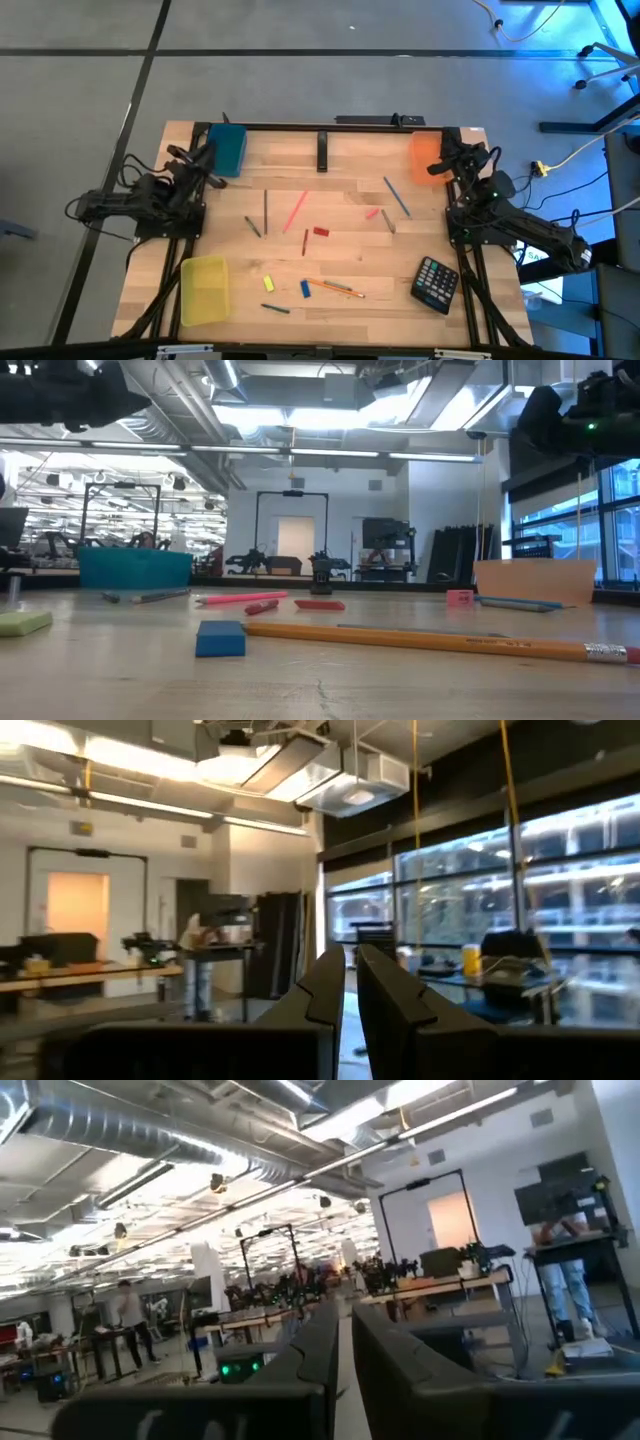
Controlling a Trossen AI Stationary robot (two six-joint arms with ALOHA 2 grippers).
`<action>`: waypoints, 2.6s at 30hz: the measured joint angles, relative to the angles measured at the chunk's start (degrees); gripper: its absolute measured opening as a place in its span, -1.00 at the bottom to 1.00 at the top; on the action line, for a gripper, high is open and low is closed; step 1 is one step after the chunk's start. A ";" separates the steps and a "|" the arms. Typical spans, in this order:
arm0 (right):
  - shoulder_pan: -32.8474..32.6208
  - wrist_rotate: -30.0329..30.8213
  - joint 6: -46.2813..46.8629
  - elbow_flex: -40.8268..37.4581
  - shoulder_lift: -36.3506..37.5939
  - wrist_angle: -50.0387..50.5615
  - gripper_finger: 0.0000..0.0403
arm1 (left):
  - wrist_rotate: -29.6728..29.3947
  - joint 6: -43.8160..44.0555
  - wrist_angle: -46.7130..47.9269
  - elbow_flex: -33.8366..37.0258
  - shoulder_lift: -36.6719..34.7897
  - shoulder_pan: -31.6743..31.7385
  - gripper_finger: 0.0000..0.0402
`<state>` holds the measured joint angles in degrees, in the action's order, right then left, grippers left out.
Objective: Sort crayons/erasers/pens/pencils in bins
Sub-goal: Put the black pencil into the blue bin
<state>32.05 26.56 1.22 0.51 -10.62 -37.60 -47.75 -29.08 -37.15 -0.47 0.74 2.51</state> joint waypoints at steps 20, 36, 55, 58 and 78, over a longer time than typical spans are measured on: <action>2.01 -11.39 7.29 12.58 -30.57 9.56 -0.40 | 20.92 13.08 2.49 0.00 15.31 25.39 -0.87; -0.83 -23.47 9.32 26.78 -52.42 25.54 0.16 | 24.81 32.28 12.23 0.00 17.26 26.35 -0.87; -5.68 -31.23 7.82 27.59 -65.33 10.33 0.11 | 29.77 34.92 23.88 -2.58 19.59 21.68 -0.87; -5.82 -31.23 9.28 30.83 -70.07 9.98 0.11 | 27.84 34.91 24.48 -2.58 22.22 20.69 -0.82; -6.16 -21.65 2.85 52.81 -94.01 10.11 0.11 | 39.22 61.80 61.29 -25.60 51.35 14.38 -0.44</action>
<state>25.89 4.91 4.08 53.32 -104.63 -27.50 -8.53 32.72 24.14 -26.07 52.09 16.88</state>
